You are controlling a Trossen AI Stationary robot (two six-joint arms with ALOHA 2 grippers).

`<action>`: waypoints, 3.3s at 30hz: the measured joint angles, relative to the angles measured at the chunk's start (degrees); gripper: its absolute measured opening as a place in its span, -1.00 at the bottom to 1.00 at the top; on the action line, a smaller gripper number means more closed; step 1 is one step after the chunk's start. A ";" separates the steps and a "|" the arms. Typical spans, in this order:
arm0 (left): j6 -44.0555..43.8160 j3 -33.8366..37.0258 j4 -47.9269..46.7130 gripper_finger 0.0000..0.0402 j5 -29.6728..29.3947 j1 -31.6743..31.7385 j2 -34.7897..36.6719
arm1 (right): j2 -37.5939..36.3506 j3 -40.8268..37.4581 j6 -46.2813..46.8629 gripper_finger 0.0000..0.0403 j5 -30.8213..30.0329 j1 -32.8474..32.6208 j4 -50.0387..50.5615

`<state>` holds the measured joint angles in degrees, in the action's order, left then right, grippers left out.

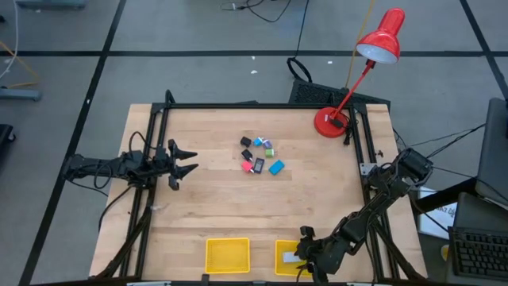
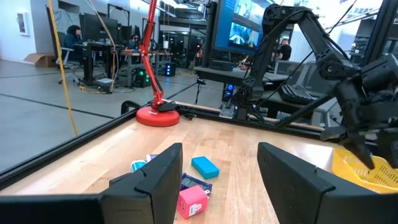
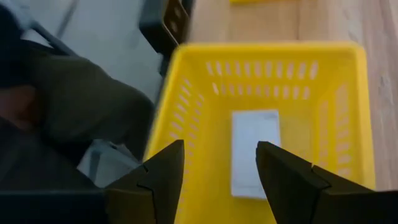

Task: Pick & Place Office items
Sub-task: Put the blue digital clock into the right yellow bin

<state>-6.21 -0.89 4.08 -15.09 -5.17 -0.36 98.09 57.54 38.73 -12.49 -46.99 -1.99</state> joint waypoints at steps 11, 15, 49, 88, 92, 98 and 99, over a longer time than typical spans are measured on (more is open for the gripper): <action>0.01 0.00 0.02 0.05 0.00 0.00 0.00 | -12.58 -0.21 -14.18 -0.11 2.69 3.57 6.09; 0.00 -0.02 0.02 0.05 0.00 0.00 0.00 | -17.53 -3.99 -19.40 -0.15 -4.55 3.88 6.77; 0.00 0.00 0.00 0.05 0.00 0.00 0.00 | -34.15 -54.90 -38.35 -0.27 -38.47 22.37 -60.60; -0.01 0.00 0.01 0.05 -0.01 0.00 0.00 | -32.01 -50.20 -33.24 -0.07 -7.37 64.56 -61.30; 0.00 0.00 0.02 0.05 0.00 0.00 0.00 | -29.59 -49.65 -33.16 0.10 -0.31 63.89 -60.95; -0.01 0.00 0.02 0.05 0.00 0.00 0.00 | -26.78 -48.25 -32.79 0.34 3.33 61.50 -59.25; 0.02 0.00 0.00 0.05 -0.01 0.00 0.00 | -26.70 -46.99 -31.74 0.36 5.04 61.56 -57.41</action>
<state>-6.20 -0.89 4.08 -15.10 -5.17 -0.36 71.40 10.55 6.99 -7.45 14.56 -59.40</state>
